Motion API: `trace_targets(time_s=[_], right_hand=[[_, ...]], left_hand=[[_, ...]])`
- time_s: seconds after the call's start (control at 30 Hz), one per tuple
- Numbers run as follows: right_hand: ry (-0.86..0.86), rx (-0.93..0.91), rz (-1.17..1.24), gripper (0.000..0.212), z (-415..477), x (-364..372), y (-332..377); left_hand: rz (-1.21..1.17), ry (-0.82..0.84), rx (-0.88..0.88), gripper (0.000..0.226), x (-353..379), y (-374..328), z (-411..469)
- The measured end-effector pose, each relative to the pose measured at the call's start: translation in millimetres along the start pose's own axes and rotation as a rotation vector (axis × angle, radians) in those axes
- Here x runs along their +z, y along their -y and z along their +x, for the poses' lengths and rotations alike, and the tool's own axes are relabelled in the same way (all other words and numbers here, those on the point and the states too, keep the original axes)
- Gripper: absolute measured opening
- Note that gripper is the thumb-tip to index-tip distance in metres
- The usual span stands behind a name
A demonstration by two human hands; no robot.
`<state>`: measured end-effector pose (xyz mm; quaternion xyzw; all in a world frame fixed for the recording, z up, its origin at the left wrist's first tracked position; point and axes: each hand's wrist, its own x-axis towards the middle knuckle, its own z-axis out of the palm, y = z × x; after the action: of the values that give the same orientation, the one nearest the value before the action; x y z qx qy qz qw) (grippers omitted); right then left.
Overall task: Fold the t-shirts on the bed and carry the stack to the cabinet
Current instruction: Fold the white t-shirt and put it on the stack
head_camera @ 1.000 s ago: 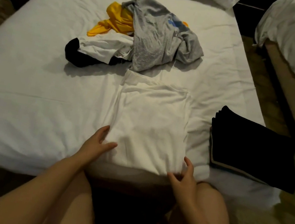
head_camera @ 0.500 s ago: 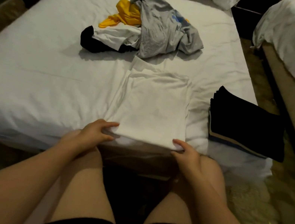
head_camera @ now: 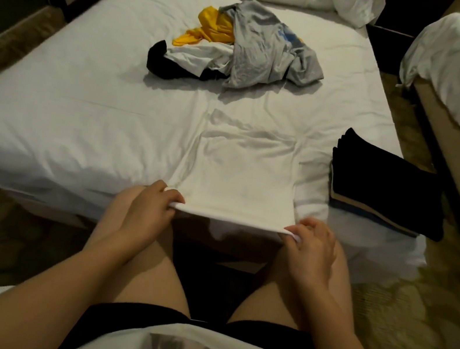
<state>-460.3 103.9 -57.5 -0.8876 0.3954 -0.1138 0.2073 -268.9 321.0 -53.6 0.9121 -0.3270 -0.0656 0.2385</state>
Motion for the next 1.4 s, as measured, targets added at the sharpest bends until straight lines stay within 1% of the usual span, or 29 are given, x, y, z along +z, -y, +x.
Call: trace_targets(time_s=[0.07,0.13,0.2,0.27,0.3,0.33,0.4,0.47,0.5,0.53,0.57,0.63,0.67,0.7,0.73,0.8,0.87,0.93,1.0,1.07,1.13,1.2,1.27,1.4], right_hand=[[0.118,-0.024,-0.031,0.018,-5.0,-3.1,-7.5],[0.226,-0.041,-0.039,0.015,-6.5,-6.4,-17.3],[0.287,-0.067,-0.039,0.013,-6.3,-12.0,-23.1],[0.328,-0.099,-0.058,0.012,-3.7,-19.1,-23.4],[0.335,-0.119,-0.061,0.012,-0.7,-22.2,-22.5],[0.326,-0.132,-0.041,0.012,3.7,-24.2,-22.5],[0.274,-0.118,0.073,0.011,15.7,-25.4,-21.8],[0.222,-0.002,0.27,0.005,31.0,-24.8,-16.6],[0.189,0.048,0.364,0.006,40.4,-24.8,-12.2],[0.147,0.068,0.427,0.007,51.1,-24.7,-7.4],[0.102,0.063,0.452,0.011,62.0,-25.1,-1.5],[0.016,0.079,0.468,0.02,88.7,-20.8,9.6],[-0.027,0.125,0.486,0.022,103.3,-16.5,14.2],[-0.064,0.179,0.508,0.023,118.7,-10.9,18.9],[-0.093,0.236,0.521,0.023,134.5,-4.3,23.0],[-0.126,0.328,0.509,0.027,164.4,9.0,31.0],[-0.116,0.365,0.475,0.03,190.7,21.6,33.5],[-0.071,0.357,0.406,0.03,211.5,33.8,30.0],[-0.022,0.348,0.316,0.029,225.2,44.1,24.1],[-0.001,0.348,0.271,0.027,234.4,52.3,18.8],[-0.012,0.368,0.281,0.028,240.0,58.2,14.8],[-0.045,0.393,0.305,0.033,243.2,62.7,11.6],[-0.057,0.409,0.299,0.036,244.1,65.3,10.2],[-0.031,0.393,0.319,0.034,244.6,67.3,8.6]], left_hand=[[-0.023,-0.047,-0.033,0.013,-0.9,2.2,-9.0],[-0.077,-0.059,-0.014,0.019,-5.4,1.8,-17.3],[-0.119,0.003,0.106,0.022,-10.2,1.6,-23.6],[-0.187,0.113,0.171,0.01,-14.9,4.6,-21.4],[-0.198,0.149,0.173,0.012,-16.9,8.6,-17.0],[-0.213,0.183,0.173,0.019,-18.0,12.2,-11.4],[-0.279,0.205,0.116,0.015,-18.0,15.6,4.7],[-0.437,0.197,-0.007,0.022,-22.6,10.0,25.1],[-0.482,0.18,-0.062,0.02,-24.9,6.3,37.8],[-0.508,0.158,-0.072,0.014,-27.8,0.9,50.5],[-0.457,0.136,-0.046,0.011,-31.0,-3.9,63.4],[-0.333,0.087,0.0,0.013,-35.1,-12.6,91.7],[-0.27,0.064,0.001,0.009,-35.1,-16.6,106.9],[-0.23,0.039,-0.002,0.009,-31.8,-18.9,123.0],[-0.206,0.019,-0.007,0.014,-27.6,-21.9,139.2],[-0.177,0.008,-0.022,0.021,-15.8,-22.3,169.9],[-0.171,0.034,-0.032,0.023,-2.1,-15.6,196.0],[-0.179,0.107,-0.044,0.022,10.0,-3.9,217.2],[-0.215,0.208,-0.047,0.017,19.5,7.0,232.9],[-0.278,0.269,-0.076,0.012,26.7,14.8,247.8],[-0.345,0.256,-0.126,0.01,31.1,18.5,261.3],[-0.379,0.228,-0.145,0.011,35.0,19.3,273.0],[-0.364,0.231,-0.165,0.013,38.3,17.6,278.8],[-0.3,0.274,-0.219,0.022,40.0,16.5,280.7]])
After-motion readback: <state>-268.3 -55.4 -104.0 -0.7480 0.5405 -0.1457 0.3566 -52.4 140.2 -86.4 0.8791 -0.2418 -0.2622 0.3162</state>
